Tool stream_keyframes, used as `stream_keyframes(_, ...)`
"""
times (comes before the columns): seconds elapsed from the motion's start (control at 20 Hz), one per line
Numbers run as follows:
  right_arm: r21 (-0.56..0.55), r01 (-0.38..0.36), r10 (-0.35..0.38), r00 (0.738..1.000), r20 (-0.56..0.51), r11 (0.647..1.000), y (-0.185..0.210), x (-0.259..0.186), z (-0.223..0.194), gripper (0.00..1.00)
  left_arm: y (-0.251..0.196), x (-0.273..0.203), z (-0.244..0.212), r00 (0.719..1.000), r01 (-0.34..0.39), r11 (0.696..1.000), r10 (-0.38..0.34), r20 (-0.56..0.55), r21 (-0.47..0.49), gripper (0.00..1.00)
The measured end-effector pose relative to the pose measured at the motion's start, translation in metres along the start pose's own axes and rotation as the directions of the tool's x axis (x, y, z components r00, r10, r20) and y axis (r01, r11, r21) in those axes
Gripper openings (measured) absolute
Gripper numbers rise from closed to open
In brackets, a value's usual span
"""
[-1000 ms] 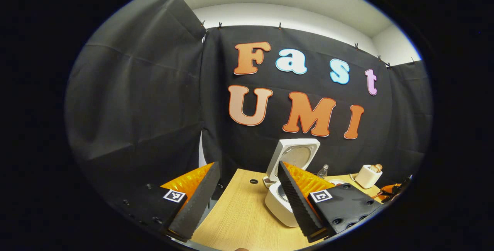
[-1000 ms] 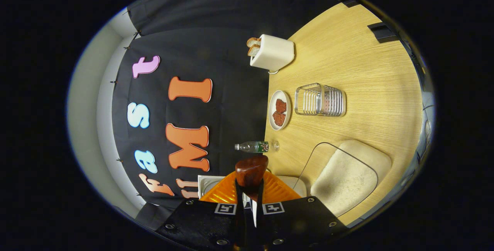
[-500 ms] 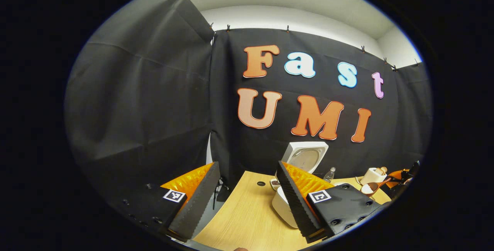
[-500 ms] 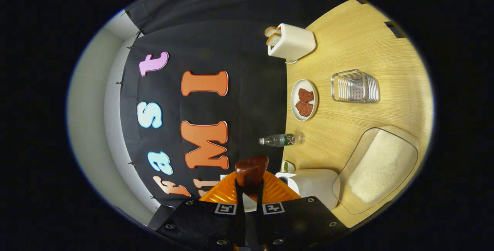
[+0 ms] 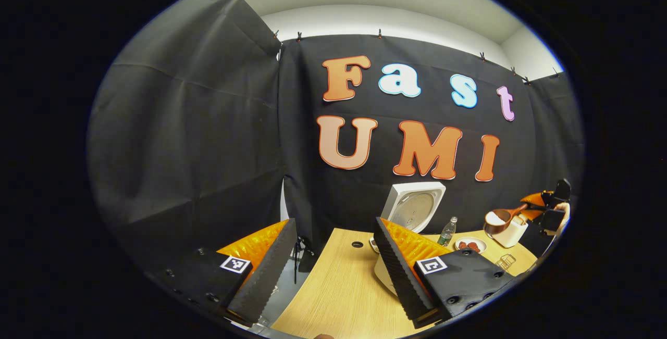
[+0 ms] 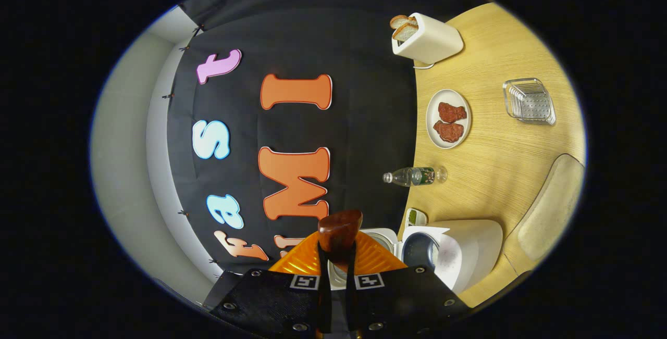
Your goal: Close the left gripper, press the button to open the rice cooker; take a wooden spoon from the chopstick holder with the right hand, scoop a spoonful of rice and pour it into the rice cooker, then put the wooden spoon back into the chopstick holder.
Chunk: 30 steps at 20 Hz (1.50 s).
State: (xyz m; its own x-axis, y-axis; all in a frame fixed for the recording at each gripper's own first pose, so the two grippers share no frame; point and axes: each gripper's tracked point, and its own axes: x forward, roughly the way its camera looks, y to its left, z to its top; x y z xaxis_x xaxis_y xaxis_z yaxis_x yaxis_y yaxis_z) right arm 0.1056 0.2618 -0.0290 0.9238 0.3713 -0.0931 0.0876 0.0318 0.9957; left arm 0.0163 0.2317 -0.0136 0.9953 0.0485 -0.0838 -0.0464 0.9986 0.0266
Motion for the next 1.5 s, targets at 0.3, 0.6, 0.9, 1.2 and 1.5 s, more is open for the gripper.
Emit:
stream_keyframes(0.3, -0.087, 0.008, -0.007, 1.000, 0.002, 0.996, 0.017, 0.043, -0.022, 0.10, 0.001, 0.007, -0.014, 1.000, 0.020, 0.999, -0.019, -0.021, 0.026, 1.00)
stream_keyframes(0.6, -0.242, 0.033, -0.030, 0.999, 0.017, 0.970, 0.021, 0.076, -0.040, 0.10, 0.009, 0.019, -0.016, 1.000, 0.009, 0.999, -0.008, -0.029, 0.040, 1.00)
stream_keyframes(0.9, -0.327, 0.044, -0.039, 0.999, 0.023, 0.944, 0.022, 0.096, -0.052, 0.10, 0.018, 0.028, -0.023, 0.999, -0.004, 0.999, 0.006, -0.045, 0.041, 1.00)
stream_keyframes(1.2, -0.397, 0.055, -0.049, 0.998, 0.027, 0.916, 0.016, 0.107, -0.057, 0.10, 0.018, 0.038, -0.027, 0.998, -0.005, 0.999, 0.007, -0.055, 0.041, 1.00)
stream_keyframes(1.5, -0.454, 0.058, -0.045, 0.998, 0.039, 0.889, 0.018, 0.113, -0.060, 0.10, 0.023, 0.044, -0.027, 0.998, -0.016, 0.999, 0.019, -0.055, 0.051, 1.00)
